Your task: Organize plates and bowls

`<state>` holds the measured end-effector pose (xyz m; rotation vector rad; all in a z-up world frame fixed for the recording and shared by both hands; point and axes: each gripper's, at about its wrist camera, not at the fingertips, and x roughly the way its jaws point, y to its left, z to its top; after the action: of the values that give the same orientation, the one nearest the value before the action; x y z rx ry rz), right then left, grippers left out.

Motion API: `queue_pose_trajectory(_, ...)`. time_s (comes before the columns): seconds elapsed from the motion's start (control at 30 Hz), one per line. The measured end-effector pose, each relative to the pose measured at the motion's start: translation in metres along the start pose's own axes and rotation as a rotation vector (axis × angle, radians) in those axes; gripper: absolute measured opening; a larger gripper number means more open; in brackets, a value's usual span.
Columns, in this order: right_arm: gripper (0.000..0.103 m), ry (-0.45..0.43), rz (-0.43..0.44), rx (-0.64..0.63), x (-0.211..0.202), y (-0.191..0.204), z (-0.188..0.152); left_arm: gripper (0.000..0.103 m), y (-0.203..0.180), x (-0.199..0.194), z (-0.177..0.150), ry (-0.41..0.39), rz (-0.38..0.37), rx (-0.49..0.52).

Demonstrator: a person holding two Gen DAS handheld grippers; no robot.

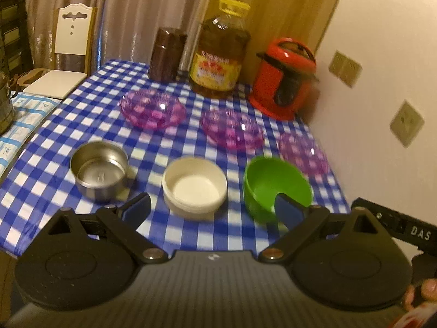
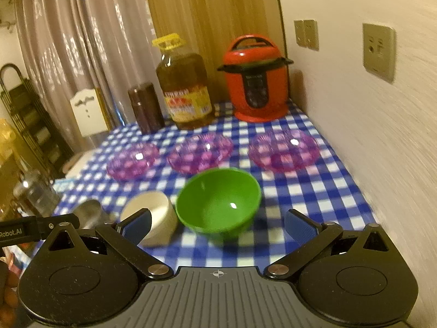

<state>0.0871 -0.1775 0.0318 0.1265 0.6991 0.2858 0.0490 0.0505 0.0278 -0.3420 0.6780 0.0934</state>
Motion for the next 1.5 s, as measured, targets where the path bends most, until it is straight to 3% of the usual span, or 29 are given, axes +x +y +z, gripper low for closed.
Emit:
queue_pose_trajectory(0.3, 0.103, -0.042, 0.084, 0.002, 0.037, 0.014, 0.053, 0.096, 0.033, 0.020, 0.059, -0.101, 0.028, -0.089)
queue_pose_trajectory(0.4, 0.103, -0.039, 0.122, 0.007, 0.062, 0.025, 0.069, 0.096, 0.048, 0.031, 0.078, -0.133, 0.042, -0.106)
queue_pose_trajectory(0.7, 0.102, 0.043, 0.224, -0.007, 0.167, 0.069, 0.107, 0.094, 0.107, 0.099, 0.118, -0.127, 0.152, -0.138)
queue_pose_trajectory(0.8, 0.085, 0.076, 0.233, -0.010, 0.208, 0.079, 0.113, 0.093, 0.121, 0.127, 0.129, -0.131, 0.183, -0.151)
queue_pose_trajectory(0.93, 0.081, 0.108, 0.247, 0.001, 0.262, 0.091, 0.123, 0.092, 0.138, 0.164, 0.142, -0.137, 0.219, -0.192)
queue_pose_trajectory(1.27, 0.059, 0.254, 0.313, 0.026, 0.372, 0.100, 0.138, 0.088, 0.179, 0.246, 0.149, -0.060, 0.281, -0.370)
queue_pose_trajectory(1.5, 0.049, 0.294, 0.308, 0.014, 0.408, 0.100, 0.137, 0.085, 0.188, 0.274, 0.141, -0.004, 0.277, -0.329)
